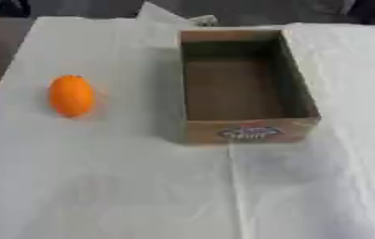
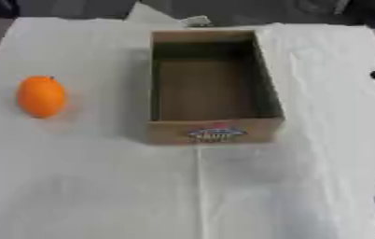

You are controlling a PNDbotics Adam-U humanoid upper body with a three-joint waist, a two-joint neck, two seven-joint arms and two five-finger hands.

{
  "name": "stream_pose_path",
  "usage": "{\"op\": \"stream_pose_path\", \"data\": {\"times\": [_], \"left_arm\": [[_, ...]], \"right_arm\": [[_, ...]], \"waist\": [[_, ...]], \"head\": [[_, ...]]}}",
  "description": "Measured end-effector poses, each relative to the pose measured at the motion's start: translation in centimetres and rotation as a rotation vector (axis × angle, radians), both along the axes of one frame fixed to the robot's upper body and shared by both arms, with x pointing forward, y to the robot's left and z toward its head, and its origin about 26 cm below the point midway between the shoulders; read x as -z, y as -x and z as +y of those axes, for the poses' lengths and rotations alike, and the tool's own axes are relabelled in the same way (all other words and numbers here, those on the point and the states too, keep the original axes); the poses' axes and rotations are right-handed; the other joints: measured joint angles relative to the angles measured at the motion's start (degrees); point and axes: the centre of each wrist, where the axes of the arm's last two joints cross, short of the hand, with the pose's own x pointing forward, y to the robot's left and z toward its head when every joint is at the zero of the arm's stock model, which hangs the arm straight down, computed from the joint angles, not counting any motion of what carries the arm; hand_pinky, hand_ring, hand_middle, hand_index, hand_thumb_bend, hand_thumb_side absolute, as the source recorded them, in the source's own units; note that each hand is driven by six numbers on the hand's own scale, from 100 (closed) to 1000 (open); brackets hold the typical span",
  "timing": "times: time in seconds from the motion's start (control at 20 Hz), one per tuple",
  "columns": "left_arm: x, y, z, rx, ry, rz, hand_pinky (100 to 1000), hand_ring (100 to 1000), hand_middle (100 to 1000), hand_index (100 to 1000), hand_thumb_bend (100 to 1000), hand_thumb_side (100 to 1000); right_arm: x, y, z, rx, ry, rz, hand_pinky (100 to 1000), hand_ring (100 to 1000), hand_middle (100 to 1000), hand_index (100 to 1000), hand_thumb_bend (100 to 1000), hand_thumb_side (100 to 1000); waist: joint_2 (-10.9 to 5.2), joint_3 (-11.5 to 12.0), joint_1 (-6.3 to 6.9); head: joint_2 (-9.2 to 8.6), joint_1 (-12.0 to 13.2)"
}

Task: Pick up objects on the table and place them in the box.

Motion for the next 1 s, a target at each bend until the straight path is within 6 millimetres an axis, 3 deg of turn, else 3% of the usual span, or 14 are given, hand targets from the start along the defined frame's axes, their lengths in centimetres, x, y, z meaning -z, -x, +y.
{"op": "stream_pose_path", "data": {"times": [0.1,0.25,0.45,0.6,0.75,1.0], "left_arm": [[-1.4,-0.2,0.8,-0.09,-0.107,-0.046,580,674,618,917,112,776],[-3.8,-0.5,1.6,-0.212,-0.266,-0.108,616,708,629,927,286,733],[-6.6,-0.9,1.9,-0.334,-0.493,-0.157,621,718,642,952,255,802],[-8.3,-1.0,1.8,-0.417,-0.675,-0.122,579,728,666,970,234,855],[-9.8,-1.1,1.6,-0.486,-0.864,-0.061,597,748,686,977,220,921],[-11.2,-1.1,1.5,-0.547,-1.1,0.061,645,777,713,981,415,971]], "right_arm": [[0.0,0.0,0.0,0.0,0.0,0.001,856,873,530,728,100,897],[0.0,0.0,0.0,0.0,0.0,0.002,856,874,530,728,100,895],[0.2,0.1,-0.1,0.002,0.001,0.007,856,873,529,728,100,896],[0.2,0.1,-0.1,0.002,0.001,0.009,856,873,528,728,100,895],[0.2,0.1,-0.1,0.001,0.002,0.011,856,873,528,728,100,895],[0.2,0.1,-0.1,0.001,0.004,0.013,856,874,528,729,100,894]], "waist": [[-0.11,0.0,0.14],[-0.32,-0.3,0.26],[-0.43,-0.6,0.46],[-0.79,-0.6,0.64],[-0.9,-0.7,0.85],[-1.05,-1.0,1.0]], "head": [[0.07,-0.1],[0.2,-0.2],[0.24,-0.1],[0.26,0.2],[0.26,0.4],[0.26,0.7]]}}
